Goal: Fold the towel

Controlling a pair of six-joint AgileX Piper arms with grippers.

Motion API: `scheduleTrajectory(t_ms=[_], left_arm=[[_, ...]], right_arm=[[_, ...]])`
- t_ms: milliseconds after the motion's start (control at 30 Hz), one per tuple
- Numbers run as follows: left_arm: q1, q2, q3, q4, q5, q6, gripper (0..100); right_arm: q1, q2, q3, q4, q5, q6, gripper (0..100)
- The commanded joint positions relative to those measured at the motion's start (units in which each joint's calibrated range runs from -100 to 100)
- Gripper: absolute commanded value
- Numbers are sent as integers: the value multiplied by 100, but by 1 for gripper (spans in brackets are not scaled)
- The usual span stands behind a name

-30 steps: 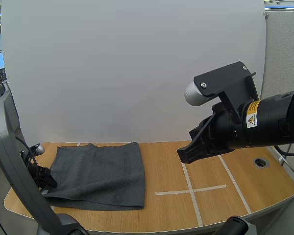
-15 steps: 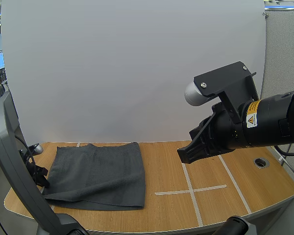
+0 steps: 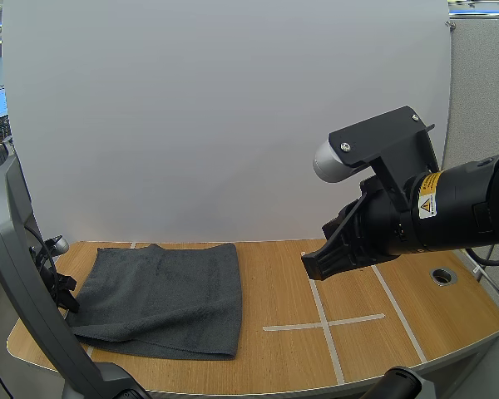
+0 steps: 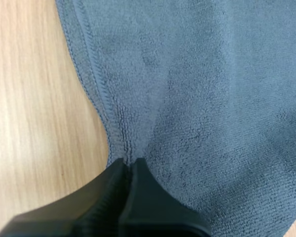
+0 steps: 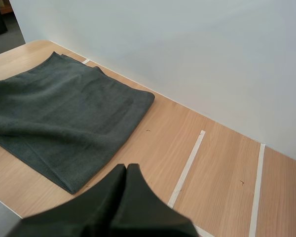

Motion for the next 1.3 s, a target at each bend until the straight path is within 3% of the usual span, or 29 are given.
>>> scheduleTrajectory(t_ms=[0,33,100,267,433,667,900,1067,1267], left_arm=[[-10,-20,-54,19,132,-95,42],[-10,-20,-54,19,132,-95,56],[-10,-20,-54,19,132,-95,67],[-10,-20,-54,-22,132,-95,67],[-10,-227,-54,-244,132,-95,67],[-1,-1242,-54,-194,132,97,67],[122,-2367,-54,-1023,132,588,67],[129,-2945,-54,-1418,132,695,67],[129,-3186,-54,-1431,132,695,67]], right_arm=[[-21,-11,4,-12,36,-38,0],[-21,-11,4,-12,36,-38,0],[-21,-11,4,37,36,-104,0],[-69,308,60,515,-25,-420,0],[-106,1112,60,541,-270,-420,0],[-106,2506,60,838,-1886,-420,0],[-106,3564,60,957,-2924,-420,0],[-463,4362,60,1338,-3591,-410,0],[-781,4665,60,2075,-3895,-896,0]])
